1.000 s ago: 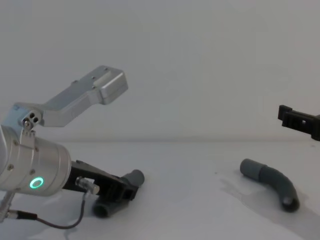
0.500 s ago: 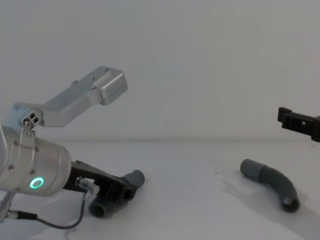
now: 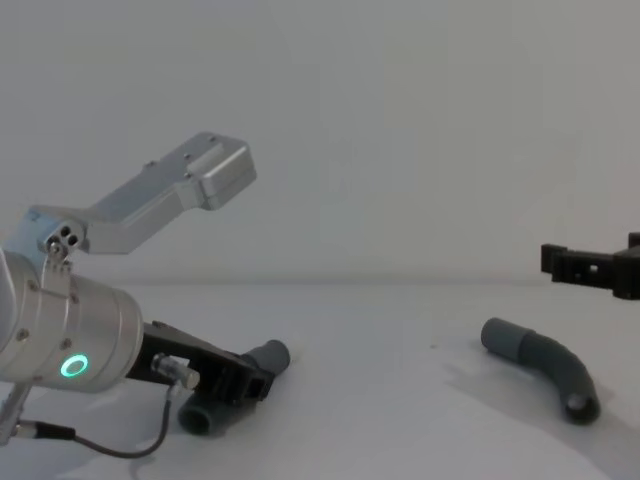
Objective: Use both hands to pick up one end of the pipe from the table, align the ends, and insert them.
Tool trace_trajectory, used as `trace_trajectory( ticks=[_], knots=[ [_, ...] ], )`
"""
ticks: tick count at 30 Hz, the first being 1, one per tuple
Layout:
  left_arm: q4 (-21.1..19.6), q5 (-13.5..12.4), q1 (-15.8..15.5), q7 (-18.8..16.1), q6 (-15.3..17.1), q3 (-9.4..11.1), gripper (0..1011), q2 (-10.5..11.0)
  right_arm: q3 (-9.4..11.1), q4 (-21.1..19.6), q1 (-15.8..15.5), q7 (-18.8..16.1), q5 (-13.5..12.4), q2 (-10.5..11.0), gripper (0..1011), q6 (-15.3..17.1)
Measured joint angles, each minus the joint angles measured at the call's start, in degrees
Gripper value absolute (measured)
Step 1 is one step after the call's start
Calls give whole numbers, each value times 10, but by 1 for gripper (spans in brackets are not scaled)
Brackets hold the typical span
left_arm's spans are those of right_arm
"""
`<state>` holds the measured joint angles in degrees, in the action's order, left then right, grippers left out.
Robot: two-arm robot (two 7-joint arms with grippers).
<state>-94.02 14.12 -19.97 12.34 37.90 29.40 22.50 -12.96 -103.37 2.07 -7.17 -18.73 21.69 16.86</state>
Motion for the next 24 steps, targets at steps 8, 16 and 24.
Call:
trace_trajectory(
  ticks=[8, 16, 24],
  knots=[
    [0, 0, 0, 0, 0, 0, 343, 0, -3, -3, 16, -7, -13, -2, 1004, 67],
    [0, 0, 0, 0, 0, 0, 343, 0, -7, 6, 35, -10, -23, -13, 1004, 122],
    [0, 0, 0, 0, 0, 0, 343, 0, -14, 26, 54, -13, -24, -22, 1004, 153]
  ],
)
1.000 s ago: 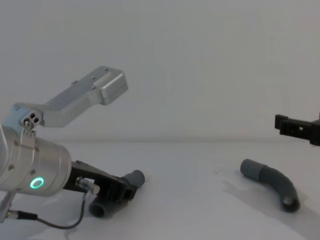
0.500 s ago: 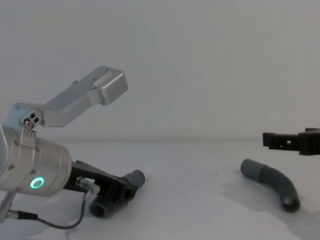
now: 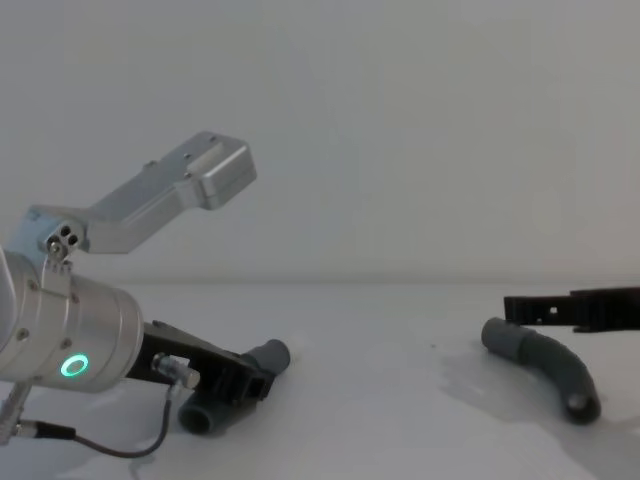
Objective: Use both hands to pick up one end of the pipe from the table, align the ends, and insert them.
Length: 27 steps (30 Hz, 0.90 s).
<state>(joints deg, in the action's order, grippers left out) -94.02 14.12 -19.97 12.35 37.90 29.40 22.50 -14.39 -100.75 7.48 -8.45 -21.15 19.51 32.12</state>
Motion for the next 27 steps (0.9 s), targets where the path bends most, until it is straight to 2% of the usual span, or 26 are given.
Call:
trace_trajectory(
  ticks=[12, 27],
  knots=[
    [0, 0, 0, 0, 0, 0, 343, 0, -14, 34, 23, -8, 8, -8, 1004, 17],
    [0, 0, 0, 0, 0, 0, 343, 0, -23, 71, 42, -15, 22, -16, 1004, 20]
  ],
)
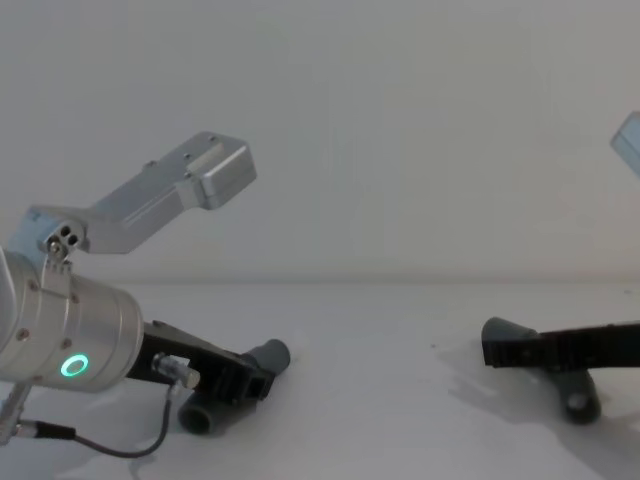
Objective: Use both hands to pick up one end of the pipe from the table, align the ends, and insert them.
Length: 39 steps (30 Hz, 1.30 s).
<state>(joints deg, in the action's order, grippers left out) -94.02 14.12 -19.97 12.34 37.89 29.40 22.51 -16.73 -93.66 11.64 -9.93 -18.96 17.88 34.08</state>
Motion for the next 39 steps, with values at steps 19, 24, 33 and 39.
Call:
trace_trajectory(
  ticks=[19, 24, 33, 39],
  knots=[
    [0, 0, 0, 0, 0, 0, 343, 0, -6, 25, 12, -9, 12, -7, 1004, -2],
    [0, 0, 0, 0, 0, 0, 343, 0, -7, 28, 13, -10, 14, -8, 933, -2],
    [0, 0, 0, 0, 0, 0, 343, 0, -8, 31, 15, -12, 16, -8, 660, -2],
    [0, 0, 0, 0, 0, 0, 343, 0, -8, 32, 15, -12, 16, -9, 502, -2]
  ],
)
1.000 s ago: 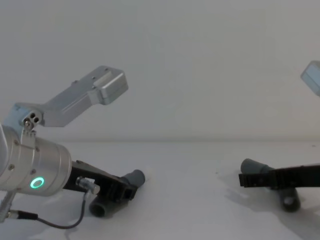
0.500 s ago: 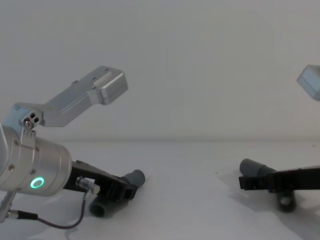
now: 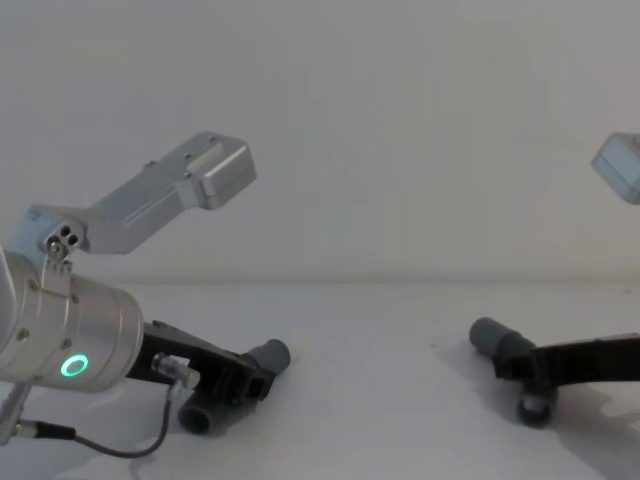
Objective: Use both hands to pick up one end of the pipe from the table, align the ends, and insert them.
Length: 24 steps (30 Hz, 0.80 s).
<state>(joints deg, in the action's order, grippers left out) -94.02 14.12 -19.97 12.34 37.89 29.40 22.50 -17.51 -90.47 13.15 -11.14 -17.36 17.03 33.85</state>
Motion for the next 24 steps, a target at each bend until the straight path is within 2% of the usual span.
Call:
trace_trajectory(
  ticks=[8, 14, 24],
  knots=[
    [0, 0, 0, 0, 0, 0, 343, 0, 0, 1, 0, -1, 0, 0, 235, 0],
    [0, 0, 0, 0, 0, 0, 343, 0, 0, 1, 1, -1, 0, 0, 177, 0],
    [1, -2, -1, 0, 0, 1, 343, 0, 0, 1, -1, -5, 1, 0, 175, -4]
  ],
)
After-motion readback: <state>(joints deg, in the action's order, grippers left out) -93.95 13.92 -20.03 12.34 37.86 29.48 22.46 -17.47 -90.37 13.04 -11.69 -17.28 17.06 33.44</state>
